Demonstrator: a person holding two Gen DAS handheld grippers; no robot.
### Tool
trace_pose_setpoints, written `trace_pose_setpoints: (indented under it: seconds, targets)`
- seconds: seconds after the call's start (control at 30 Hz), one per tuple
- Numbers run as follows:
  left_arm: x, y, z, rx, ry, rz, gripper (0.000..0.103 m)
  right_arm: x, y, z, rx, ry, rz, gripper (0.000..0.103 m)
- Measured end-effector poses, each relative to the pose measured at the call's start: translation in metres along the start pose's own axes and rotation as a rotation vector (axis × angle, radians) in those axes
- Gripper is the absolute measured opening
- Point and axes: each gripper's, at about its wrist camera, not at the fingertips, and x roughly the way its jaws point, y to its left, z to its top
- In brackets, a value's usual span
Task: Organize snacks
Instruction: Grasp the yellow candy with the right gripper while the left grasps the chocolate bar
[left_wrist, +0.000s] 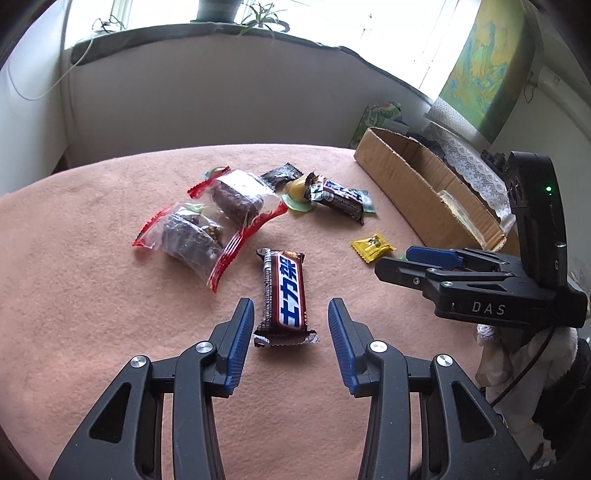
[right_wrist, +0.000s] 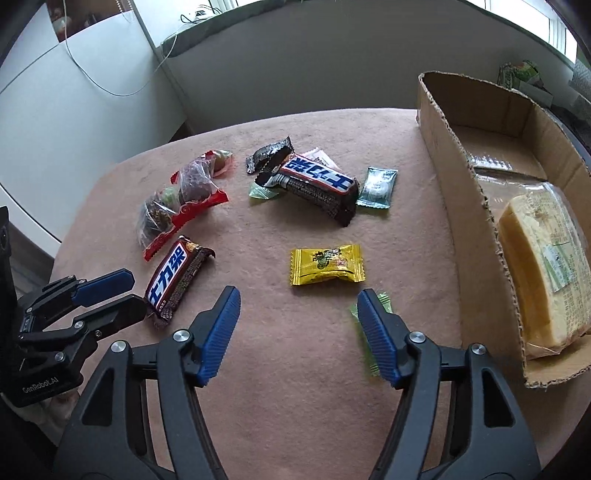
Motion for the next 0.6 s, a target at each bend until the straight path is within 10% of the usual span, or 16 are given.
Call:
trace_pose_setpoints:
  seconds: [0.6]
  targets:
    - [0.018,-0.002,0.004,-0.001,0.024,0.007,0.04,0.035,0.01,0.032,-0.049,-0.012,-0.096,0.052]
